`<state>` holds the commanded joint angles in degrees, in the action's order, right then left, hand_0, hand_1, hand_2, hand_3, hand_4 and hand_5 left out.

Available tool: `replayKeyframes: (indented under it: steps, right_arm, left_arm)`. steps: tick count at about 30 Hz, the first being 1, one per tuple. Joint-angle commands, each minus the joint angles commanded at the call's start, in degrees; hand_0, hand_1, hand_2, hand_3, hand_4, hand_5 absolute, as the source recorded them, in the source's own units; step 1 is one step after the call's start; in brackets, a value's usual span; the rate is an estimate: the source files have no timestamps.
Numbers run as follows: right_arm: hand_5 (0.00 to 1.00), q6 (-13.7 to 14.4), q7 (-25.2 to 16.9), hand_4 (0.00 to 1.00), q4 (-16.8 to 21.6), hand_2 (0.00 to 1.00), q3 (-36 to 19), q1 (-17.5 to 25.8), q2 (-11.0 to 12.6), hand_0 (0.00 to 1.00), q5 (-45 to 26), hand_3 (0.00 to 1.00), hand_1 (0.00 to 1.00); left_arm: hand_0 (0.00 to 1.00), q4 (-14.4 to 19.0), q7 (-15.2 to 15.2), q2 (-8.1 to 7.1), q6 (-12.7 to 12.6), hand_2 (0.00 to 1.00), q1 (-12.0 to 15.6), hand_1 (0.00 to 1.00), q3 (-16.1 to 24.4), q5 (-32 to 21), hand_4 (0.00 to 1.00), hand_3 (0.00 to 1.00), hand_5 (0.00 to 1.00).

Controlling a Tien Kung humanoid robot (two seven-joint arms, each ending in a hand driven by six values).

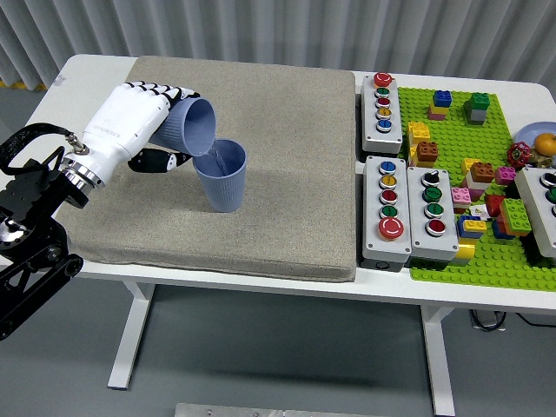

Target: Pick cup pour cup place

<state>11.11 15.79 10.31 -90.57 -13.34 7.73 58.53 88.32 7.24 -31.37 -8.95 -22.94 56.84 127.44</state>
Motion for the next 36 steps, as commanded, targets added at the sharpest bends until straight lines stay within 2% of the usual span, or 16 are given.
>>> replayKeyframes:
  steps: [16,29,36]
  right_arm:
    - [0.065,0.05,-0.09,0.002,0.0,0.611,0.11,-0.16,0.05,0.709,-0.37,0.573,0.649]
    - [0.066,0.14,-0.13,0.002,0.0,0.611,0.21,-0.2,0.07,0.709,-0.69,0.574,0.649]
    - [0.066,0.07,-0.08,0.002,0.0,0.611,0.06,-0.31,0.05,0.709,-0.37,0.574,0.649]
  left_arm:
    - [0.612,0.38,1.09,-2.41,0.21,0.641,-1.53,0.597,-2.25,1.61,0.71,0.591,0.073]
    - [0.613,0.55,3.67,-4.37,-0.79,0.641,-3.43,0.597,-5.62,2.56,0.71,0.591,0.079]
    - [0.613,1.06,4.04,-5.12,-0.8,0.641,-4.16,0.597,-6.53,2.56,0.71,0.59,0.079]
